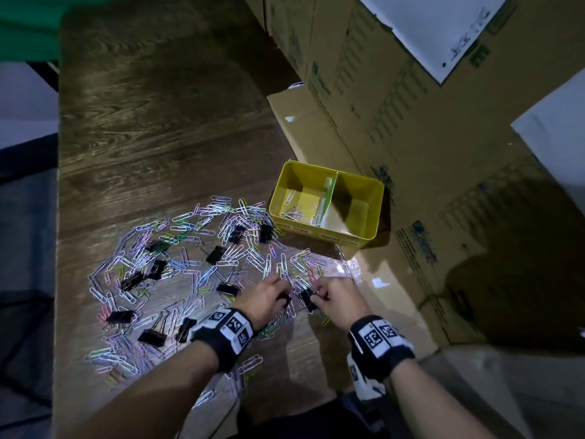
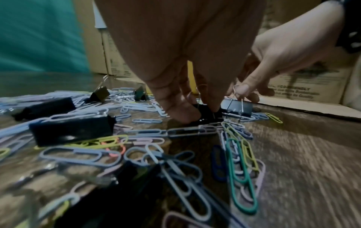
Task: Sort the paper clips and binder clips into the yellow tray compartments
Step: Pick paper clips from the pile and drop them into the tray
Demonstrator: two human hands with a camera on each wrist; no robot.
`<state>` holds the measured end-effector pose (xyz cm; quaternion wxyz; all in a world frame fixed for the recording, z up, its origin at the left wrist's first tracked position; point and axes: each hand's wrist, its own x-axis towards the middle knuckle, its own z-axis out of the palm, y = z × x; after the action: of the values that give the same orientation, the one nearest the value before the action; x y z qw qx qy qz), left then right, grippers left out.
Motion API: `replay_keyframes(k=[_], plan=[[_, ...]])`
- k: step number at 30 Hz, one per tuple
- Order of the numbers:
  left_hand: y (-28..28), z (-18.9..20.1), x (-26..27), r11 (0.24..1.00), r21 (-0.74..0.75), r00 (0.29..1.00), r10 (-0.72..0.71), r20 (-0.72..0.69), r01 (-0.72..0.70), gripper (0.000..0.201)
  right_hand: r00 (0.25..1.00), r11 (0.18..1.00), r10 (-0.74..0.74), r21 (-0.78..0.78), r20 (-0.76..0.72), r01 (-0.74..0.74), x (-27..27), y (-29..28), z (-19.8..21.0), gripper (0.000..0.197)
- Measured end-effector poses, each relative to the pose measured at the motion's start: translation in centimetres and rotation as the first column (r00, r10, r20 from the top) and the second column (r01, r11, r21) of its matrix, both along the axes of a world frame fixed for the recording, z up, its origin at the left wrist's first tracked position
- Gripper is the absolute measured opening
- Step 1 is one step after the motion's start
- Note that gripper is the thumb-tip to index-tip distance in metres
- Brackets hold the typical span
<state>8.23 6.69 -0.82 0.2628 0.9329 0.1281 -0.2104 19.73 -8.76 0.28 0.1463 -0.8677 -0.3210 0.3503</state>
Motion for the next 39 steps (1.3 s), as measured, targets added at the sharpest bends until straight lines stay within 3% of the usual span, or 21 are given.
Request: replay_keyframes(k=[3,6,10,13,15,18,21,24,26,29,33,36,39], plan=[[0.9,0.4,-0.7,0.997,-0.054,0.997,0.062,0.045,-0.059,0.014,0.989,0.988,-0.115,0.095,-0.088,0.123,-0.2,-0.3,0.2,0.019],[3.3,1.0,-1.3,0.996,-0.002,0.994,0.086,0.07,-0.086,0.013,0.928,0.91,-0.33,0.202,-0.17,0.361,1.0,-1.3,1.1,0.013],[5.9,1.4,-1.1,0.981,0.124,0.989,0.147,0.032,-0.15,0.012,0.869,0.857,-0.492,0.205,0.051,0.473,3.3,-3.4,1.5,0.013],[5.4,2.0,0.3,0.938,0.319,0.991,0.119,0.06,-0.132,0.028,0.83,0.837,-0.543,0.165,0.127,0.522,4.1,-4.2,0.9,0.017],[3.8,2.4,1.8,0.911,0.401,0.987,0.031,0.155,-0.091,0.036,0.826,0.855,-0.518,0.152,0.222,0.496,3.7,-4.2,0.8,0.025],[1.1,2.1,4.5,0.947,0.321,0.976,-0.084,0.203,0.014,0.045,0.843,0.929,-0.37,0.169,0.39,0.329,1.7,-3.7,1.1,0.034],[-0.8,0.8,6.6,0.962,0.205,0.982,-0.189,0.016,0.182,0.064,0.936,0.981,-0.188,0.107,0.296,0.164,-1.3,-3.0,0.2,0.041],[-1.4,-0.3,6.9,0.934,0.213,0.956,-0.261,-0.136,0.285,0.064,0.98,0.992,-0.066,-0.097,0.188,0.085,-3.5,-2.6,-1.1,0.078],[-1.2,-1.1,6.1,0.916,0.237,0.945,-0.301,-0.131,0.324,0.064,0.983,0.988,-0.093,-0.107,0.158,0.111,-4.1,-1.9,-1.6,0.094],[-0.6,-1.7,4.6,0.9,0.233,0.93,-0.359,-0.079,0.368,0.059,0.981,0.991,-0.114,-0.053,0.156,0.124,-4.3,-0.5,-2.5,0.099],[0.1,-1.8,2.8,0.9,0.219,0.92,-0.392,0.027,0.377,0.051,0.986,0.995,-0.097,0.0,0.135,0.098,-3.6,1.0,-2.7,0.086],[0.5,-1.9,1.7,0.947,0.134,0.945,-0.307,0.11,0.292,0.054,0.989,0.998,-0.027,0.066,0.144,0.018,-3.0,1.6,-2.6,0.055],[1.0,-2.1,1.1,0.983,0.024,0.96,-0.181,0.216,0.18,0.036,0.986,0.996,0.027,0.08,0.166,-0.041,-2.6,1.8,-3.0,0.034]])
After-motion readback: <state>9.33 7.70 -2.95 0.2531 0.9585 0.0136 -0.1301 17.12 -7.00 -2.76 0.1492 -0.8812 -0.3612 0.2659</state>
